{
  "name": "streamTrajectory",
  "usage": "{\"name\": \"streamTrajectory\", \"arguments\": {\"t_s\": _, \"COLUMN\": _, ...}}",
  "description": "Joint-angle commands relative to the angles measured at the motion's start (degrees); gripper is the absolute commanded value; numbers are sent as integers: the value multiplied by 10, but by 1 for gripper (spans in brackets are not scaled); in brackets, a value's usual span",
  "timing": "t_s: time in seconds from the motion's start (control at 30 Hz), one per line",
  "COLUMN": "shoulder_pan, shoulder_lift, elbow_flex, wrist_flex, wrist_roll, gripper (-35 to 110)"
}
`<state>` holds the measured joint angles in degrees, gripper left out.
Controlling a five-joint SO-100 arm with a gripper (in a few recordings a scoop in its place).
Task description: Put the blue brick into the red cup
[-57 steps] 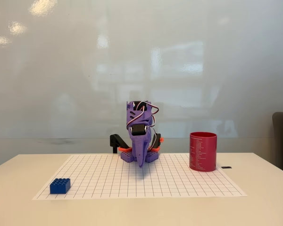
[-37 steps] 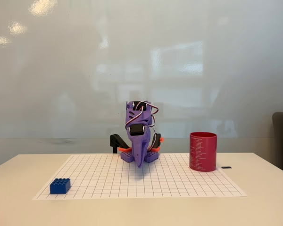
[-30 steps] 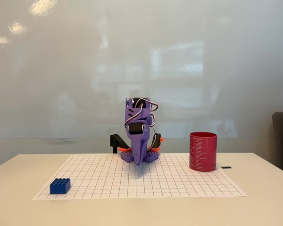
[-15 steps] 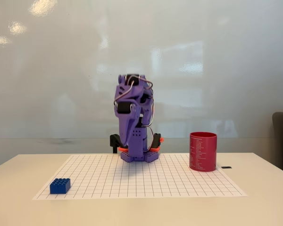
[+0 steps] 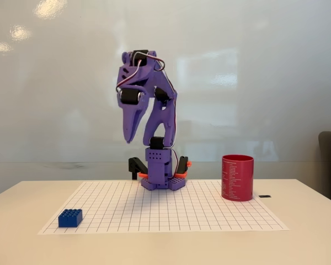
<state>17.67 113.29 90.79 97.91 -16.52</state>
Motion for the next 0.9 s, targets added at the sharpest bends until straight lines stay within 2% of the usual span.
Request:
{"name": "streamTrajectory", "arguments": {"t_s": 0.0, "shoulder_pan": 33, "shoulder_lift": -46, "elbow_flex": -36, "wrist_flex": 4, "wrist_roll": -63, "gripper": -1}}
{"name": "streamTrajectory", "arguments": {"t_s": 0.47, "shoulder_pan": 233, "shoulder_lift": -139, "elbow_flex": -54, "wrist_flex": -4, "wrist_roll": -258, "gripper": -1}}
{"name": "streamTrajectory", "arguments": {"t_s": 0.73, "shoulder_pan": 256, "shoulder_lift": -179, "elbow_flex": 100, "wrist_flex": -165, "wrist_roll": -285, "gripper": -1}}
{"name": "streamTrajectory", "arguments": {"t_s": 0.87, "shoulder_pan": 266, "shoulder_lift": -213, "elbow_flex": 127, "wrist_flex": -211, "wrist_roll": -298, "gripper": -1}}
